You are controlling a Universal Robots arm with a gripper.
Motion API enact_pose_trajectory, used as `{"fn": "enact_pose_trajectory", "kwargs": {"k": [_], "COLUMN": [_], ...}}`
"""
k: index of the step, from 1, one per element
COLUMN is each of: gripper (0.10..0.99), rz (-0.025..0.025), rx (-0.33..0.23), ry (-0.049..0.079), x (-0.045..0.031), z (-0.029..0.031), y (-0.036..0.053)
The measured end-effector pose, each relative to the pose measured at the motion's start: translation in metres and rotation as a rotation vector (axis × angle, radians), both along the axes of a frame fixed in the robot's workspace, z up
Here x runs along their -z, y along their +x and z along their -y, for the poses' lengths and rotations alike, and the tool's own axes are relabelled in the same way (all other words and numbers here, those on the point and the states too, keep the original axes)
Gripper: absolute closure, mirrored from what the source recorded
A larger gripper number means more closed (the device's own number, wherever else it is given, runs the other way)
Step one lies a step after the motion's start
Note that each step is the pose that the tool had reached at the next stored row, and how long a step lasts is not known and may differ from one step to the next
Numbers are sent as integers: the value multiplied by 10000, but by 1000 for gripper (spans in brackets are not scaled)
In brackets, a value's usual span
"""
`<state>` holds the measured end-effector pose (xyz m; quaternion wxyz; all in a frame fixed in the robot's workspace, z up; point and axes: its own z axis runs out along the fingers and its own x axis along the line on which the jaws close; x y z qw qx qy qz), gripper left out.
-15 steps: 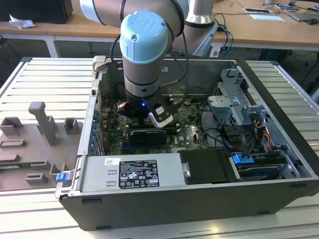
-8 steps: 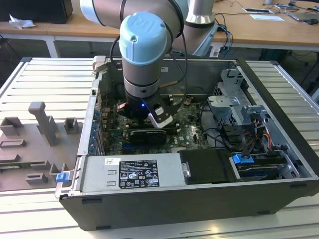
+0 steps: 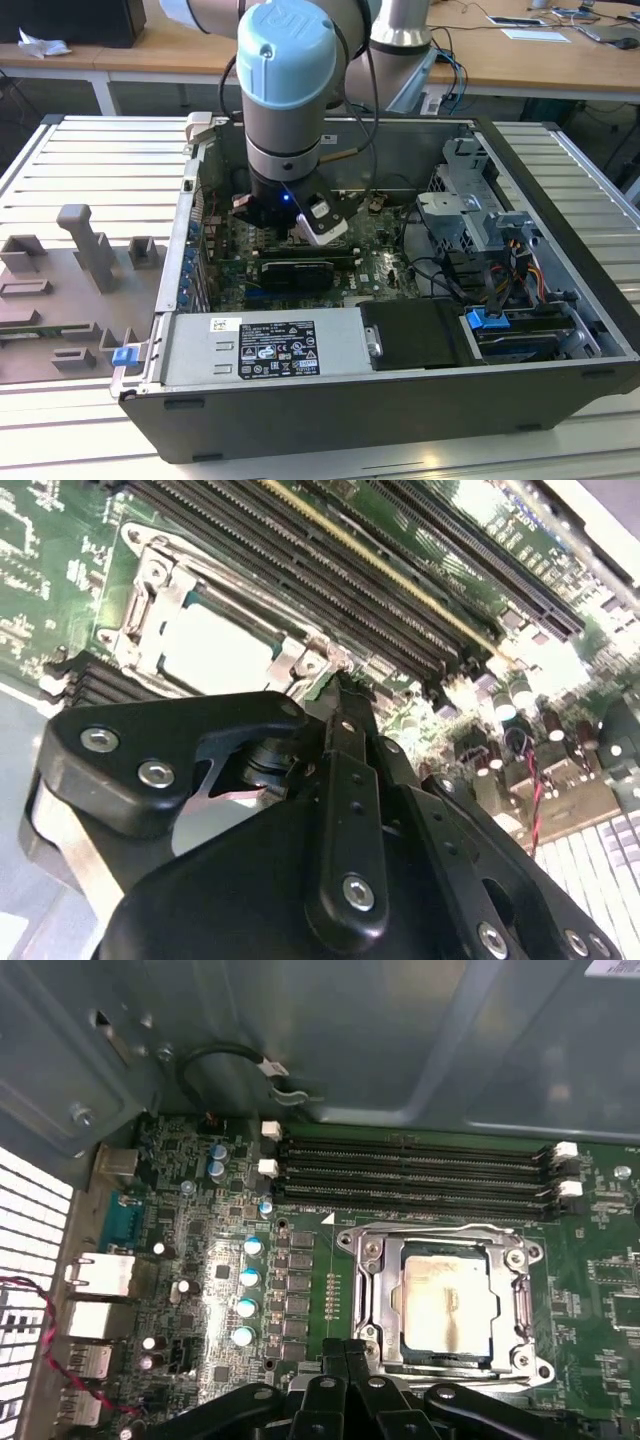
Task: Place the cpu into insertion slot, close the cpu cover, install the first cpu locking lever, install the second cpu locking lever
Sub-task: 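Install the second cpu locking lever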
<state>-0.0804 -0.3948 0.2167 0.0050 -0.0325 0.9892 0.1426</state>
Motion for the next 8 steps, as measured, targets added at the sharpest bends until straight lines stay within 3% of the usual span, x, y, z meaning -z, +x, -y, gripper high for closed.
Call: {"fn": "enact_pose_trajectory", "kwargs": {"k": [8], "gripper": [980], "rz": [1], "rx": [-1], "ry": [16], "x": [-86], "z": [-1], "y": [0]}}
